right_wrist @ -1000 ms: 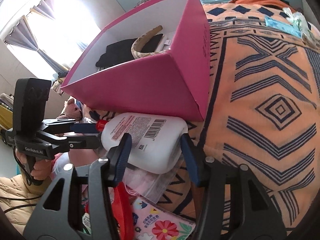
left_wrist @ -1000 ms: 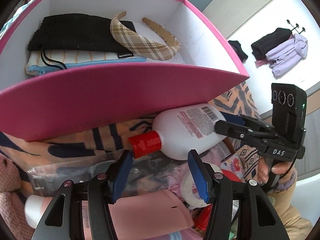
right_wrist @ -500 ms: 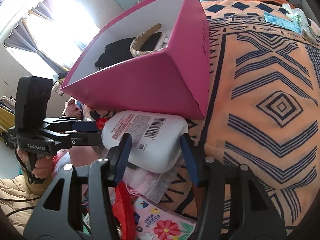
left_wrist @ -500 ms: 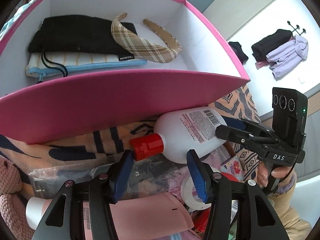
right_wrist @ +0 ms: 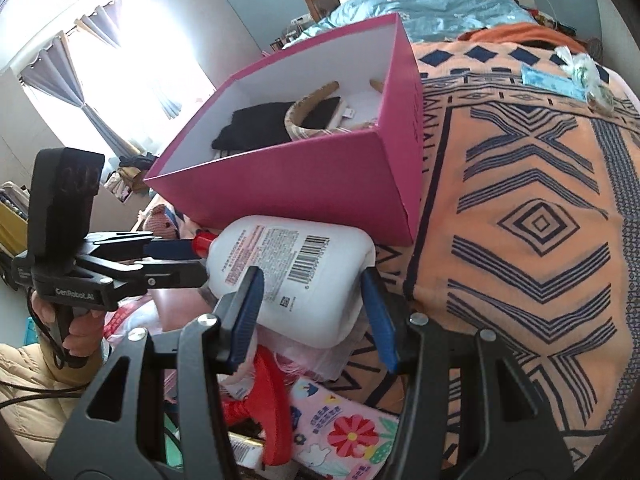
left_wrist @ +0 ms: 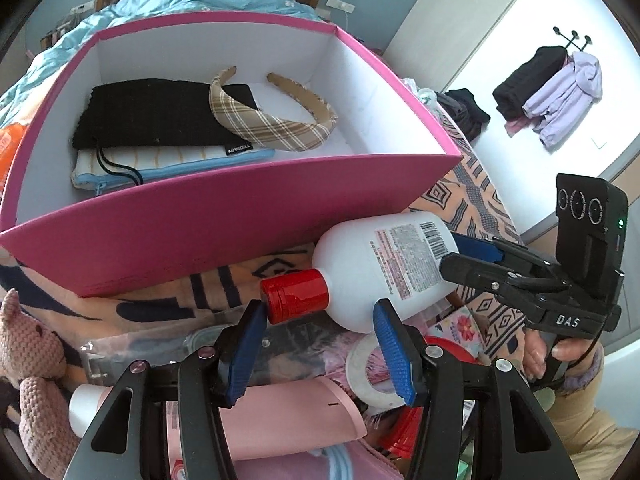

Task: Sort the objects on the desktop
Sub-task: 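Close both grippers around the white lotion bottle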

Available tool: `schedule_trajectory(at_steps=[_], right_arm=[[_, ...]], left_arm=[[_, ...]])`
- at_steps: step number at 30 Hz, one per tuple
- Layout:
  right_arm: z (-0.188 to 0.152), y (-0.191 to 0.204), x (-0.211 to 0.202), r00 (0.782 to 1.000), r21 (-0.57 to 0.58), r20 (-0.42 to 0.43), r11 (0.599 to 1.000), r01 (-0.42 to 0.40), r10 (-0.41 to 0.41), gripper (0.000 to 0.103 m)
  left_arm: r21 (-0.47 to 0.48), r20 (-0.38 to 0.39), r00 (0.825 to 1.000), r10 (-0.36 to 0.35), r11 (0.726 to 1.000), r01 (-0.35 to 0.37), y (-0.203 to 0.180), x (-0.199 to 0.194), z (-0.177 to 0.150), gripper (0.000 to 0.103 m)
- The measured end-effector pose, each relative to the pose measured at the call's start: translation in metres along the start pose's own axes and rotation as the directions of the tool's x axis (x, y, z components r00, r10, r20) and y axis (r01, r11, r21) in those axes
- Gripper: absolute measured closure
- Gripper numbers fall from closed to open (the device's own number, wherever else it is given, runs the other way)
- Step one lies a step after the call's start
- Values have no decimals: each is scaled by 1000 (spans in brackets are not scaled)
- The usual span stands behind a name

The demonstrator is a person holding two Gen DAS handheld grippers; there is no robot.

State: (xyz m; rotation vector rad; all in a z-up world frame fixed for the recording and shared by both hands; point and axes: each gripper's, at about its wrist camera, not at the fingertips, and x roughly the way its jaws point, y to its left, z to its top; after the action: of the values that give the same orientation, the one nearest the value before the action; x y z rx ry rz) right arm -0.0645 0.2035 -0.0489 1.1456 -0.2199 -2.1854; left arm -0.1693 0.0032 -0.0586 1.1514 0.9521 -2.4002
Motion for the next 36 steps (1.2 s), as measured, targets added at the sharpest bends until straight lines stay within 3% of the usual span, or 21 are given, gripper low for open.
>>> schedule_trajectory(at_steps=[13,20,36], right_arm=[[-3,15,-4,999,-45,33,998,43,-42,51],[-2,20,-6,996,-60,49,995,77,-74,51],[-5,-5,23,998,22,-54,999,40,-39,50]], left_arm=[[-8,32,998,45,999,-45,-1,-3,0,47],[-23,3,998,57,998,-57,1,5,-4,52],[-37,-35,998,59,997,-60,14,14,-1,53]])
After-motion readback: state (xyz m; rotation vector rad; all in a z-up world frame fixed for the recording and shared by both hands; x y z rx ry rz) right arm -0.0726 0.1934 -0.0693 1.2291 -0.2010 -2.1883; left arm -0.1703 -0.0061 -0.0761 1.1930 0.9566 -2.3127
